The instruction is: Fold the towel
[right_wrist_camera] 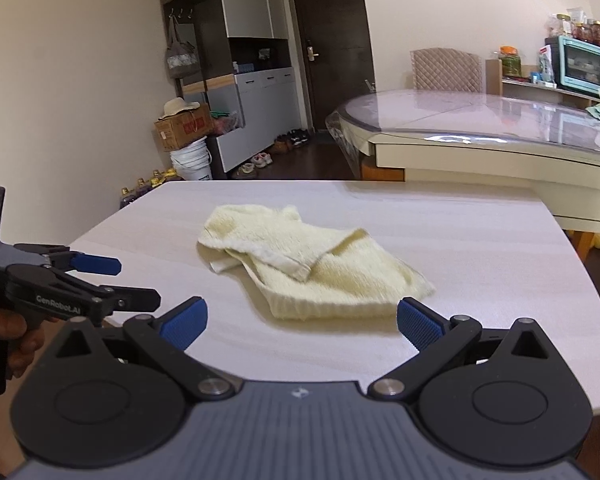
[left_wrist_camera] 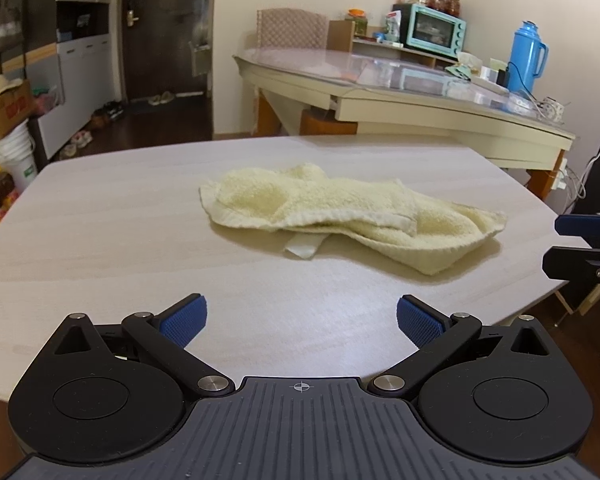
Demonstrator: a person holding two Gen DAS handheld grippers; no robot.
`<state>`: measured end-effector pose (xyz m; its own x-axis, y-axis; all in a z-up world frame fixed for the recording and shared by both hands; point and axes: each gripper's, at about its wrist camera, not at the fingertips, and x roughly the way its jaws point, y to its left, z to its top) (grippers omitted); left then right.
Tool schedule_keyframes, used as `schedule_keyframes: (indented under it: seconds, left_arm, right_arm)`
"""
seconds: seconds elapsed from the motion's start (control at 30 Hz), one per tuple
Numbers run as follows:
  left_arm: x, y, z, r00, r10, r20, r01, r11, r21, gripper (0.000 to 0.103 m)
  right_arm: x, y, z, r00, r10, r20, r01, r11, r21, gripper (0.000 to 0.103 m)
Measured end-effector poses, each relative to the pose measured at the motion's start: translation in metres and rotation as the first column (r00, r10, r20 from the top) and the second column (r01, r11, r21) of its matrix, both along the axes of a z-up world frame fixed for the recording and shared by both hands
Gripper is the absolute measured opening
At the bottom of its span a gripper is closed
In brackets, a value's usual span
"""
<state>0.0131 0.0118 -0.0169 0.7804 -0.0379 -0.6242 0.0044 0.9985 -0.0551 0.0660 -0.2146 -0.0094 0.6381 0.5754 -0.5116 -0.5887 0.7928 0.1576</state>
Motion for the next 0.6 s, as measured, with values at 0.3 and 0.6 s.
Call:
schedule_keyframes:
  seconds: [0.3, 0.6]
  left_arm:
    - [0.025, 0.015, -0.001, 0.999, -0.038, 0.003, 0.038, 0.999, 0.027, 0.103]
    - [0.057, 0.035, -0.004, 0.996, -0.094, -0.005, 0.094, 0.995, 0.039, 0.103]
  right_arm:
    - [0.032, 0.011, -0.008, 0.999, 0.012, -0.04, -0.011, 1.0, 0.026, 0.089]
    - [0.054, 0.033, -0.018, 0.998, 0.051, -0.048, -0.051, 0.999, 0.008, 0.086]
